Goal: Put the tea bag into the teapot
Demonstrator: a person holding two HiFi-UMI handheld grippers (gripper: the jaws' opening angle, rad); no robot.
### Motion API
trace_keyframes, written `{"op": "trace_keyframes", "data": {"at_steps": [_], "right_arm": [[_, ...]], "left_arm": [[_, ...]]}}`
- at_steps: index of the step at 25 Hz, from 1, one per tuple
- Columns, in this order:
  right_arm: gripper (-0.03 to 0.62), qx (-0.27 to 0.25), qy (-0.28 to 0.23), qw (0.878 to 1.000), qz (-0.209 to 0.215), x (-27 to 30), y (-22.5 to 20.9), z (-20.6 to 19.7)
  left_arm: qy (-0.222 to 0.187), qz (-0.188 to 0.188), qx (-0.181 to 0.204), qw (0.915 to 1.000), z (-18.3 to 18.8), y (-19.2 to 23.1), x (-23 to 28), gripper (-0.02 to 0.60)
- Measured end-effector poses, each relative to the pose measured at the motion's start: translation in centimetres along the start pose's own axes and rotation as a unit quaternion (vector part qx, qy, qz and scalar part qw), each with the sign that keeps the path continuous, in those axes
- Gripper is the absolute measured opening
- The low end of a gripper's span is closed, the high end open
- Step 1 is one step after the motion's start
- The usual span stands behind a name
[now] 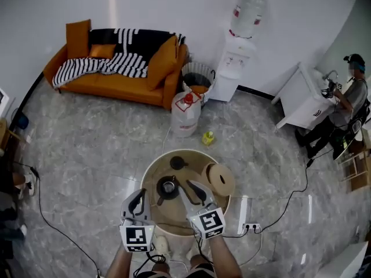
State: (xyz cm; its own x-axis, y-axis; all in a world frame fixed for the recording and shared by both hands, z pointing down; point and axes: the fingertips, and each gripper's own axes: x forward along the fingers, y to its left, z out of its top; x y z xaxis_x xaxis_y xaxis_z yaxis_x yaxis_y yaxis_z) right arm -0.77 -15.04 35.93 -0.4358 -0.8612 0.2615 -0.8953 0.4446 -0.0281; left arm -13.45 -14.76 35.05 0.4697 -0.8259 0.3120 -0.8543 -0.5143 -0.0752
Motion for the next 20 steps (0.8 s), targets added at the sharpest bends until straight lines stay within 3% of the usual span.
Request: {"op": "trace_keyframes", "data": {"at_steps": [5, 11, 20], "right_arm": [[0.076, -0.012, -0.026, 0.999, -0.021, -5.2, 1.7, 5.1], [0.014, -0.020, -0.050, 0.998, -0.043, -10.8, 3.7, 8.5], [0.000, -0.023, -0.067, 0.995, -0.073, -16.3, 6.2, 8.8]], "left_arm": [[-0.024, -0.005, 0.013, 0.9996, 4.7, -0.9, -4.6, 0.017], [-0.044, -0.001, 0.024, 0.9987, 7.9, -1.6, -9.6, 0.017], [-0.053, -0.010, 0.027, 0.9982, 7.6, -2.3, -14.9, 0.017]]}}
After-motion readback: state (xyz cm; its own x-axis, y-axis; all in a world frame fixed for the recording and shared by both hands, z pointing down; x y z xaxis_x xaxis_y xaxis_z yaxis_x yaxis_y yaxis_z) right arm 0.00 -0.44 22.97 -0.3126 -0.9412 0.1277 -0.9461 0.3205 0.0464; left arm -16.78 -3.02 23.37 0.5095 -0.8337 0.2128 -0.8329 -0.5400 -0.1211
